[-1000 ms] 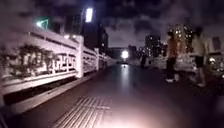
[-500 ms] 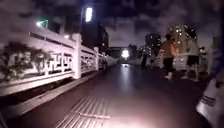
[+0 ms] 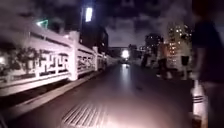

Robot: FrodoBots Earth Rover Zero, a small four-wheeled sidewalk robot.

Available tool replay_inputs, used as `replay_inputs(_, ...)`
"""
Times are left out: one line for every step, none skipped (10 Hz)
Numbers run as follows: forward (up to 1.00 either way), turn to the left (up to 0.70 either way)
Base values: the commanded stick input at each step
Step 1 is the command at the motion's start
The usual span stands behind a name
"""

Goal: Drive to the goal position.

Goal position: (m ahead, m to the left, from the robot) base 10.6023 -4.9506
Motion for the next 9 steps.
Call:
replay_inputs(0.45,0.0)
replay_inputs(0.45,0.0)
replay_inputs(0.45,0.0)
replay_inputs(0.45,0.0)
replay_inputs(0.45,0.0)
replay_inputs(0.45,0.0)
replay_inputs(0.45,0.0)
replay_inputs(0.45,0.0)
replay_inputs(0.45,0.0)
